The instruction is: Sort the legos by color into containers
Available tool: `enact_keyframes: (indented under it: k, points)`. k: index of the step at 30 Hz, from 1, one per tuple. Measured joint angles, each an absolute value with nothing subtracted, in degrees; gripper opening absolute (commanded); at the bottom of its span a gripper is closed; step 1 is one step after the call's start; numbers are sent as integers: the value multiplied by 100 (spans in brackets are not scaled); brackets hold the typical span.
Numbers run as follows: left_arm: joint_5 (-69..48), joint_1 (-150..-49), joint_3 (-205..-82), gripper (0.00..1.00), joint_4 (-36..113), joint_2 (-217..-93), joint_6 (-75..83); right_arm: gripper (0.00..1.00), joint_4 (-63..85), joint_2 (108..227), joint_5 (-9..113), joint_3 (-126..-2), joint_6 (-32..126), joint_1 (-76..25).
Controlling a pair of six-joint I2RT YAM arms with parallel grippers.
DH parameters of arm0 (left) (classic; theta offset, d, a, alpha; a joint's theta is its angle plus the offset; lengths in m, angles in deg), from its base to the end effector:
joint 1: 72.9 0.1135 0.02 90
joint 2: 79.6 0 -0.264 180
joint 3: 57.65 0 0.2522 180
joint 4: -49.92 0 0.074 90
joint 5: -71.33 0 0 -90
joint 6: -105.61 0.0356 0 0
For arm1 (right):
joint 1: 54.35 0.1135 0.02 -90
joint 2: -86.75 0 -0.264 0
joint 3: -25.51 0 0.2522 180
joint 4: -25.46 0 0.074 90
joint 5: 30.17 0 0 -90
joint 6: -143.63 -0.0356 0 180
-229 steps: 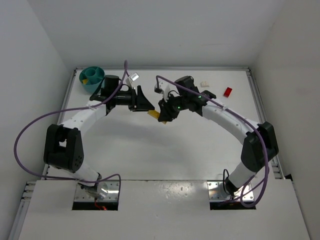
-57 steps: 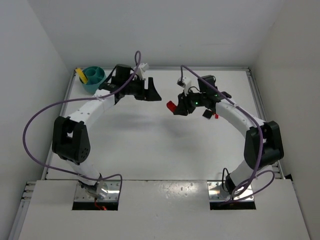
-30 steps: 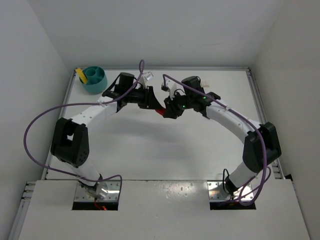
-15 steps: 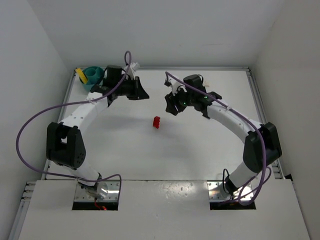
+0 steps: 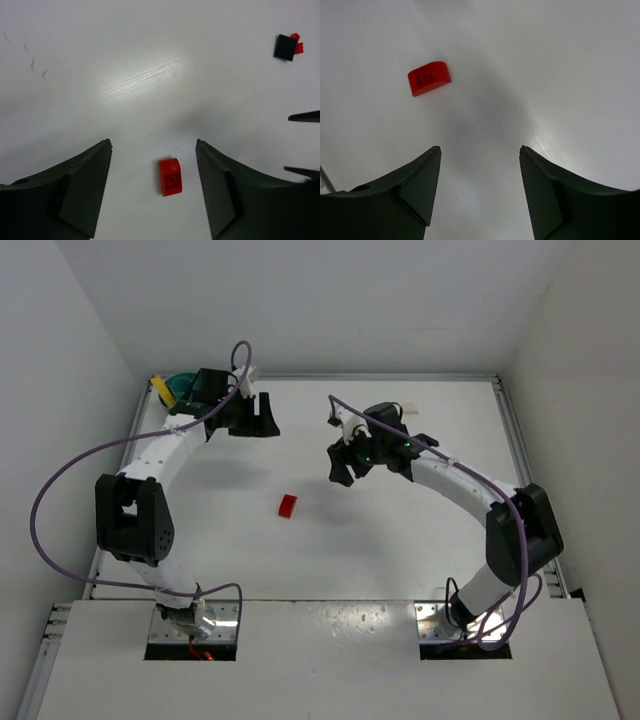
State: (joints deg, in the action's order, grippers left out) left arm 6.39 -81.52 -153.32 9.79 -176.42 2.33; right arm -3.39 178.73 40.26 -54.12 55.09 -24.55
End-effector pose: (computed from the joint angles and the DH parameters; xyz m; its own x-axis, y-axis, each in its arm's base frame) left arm 0.3768 -0.0724 0.3005 -0.7383 -0.0985 -0.6672 0.2886 0.8480 -0.4446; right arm 0.3033 0.1875 0.2526 -0.5539 -0.3449 -0.7578 -0.7013 0.6838 0.2014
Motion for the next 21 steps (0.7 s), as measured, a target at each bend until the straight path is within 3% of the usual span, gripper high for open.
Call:
enact_keyframes:
  k: [3,6,13,19,21]
  points:
    - [532,-8130,-14904,91,950,-17480,338,67,-335,18101,3897,-5351,5367,-2282]
    - [436,-8097,-14530,95,913,-17130,535,67,-321,18562,3834,-5405,5214,-2044]
    - [-209,-8827,-13820,73,789,-16343,1195,67,-348,19259,4391,-5530,4737,-1655]
    - [-1050,-10401,-12821,53,594,-16162,1339,65,-350,18859,5475,-5460,4396,-2253]
    - [-1243,-10523,-12659,52,467,-16175,1275,64,-422,18500,5722,-5431,4333,-2538]
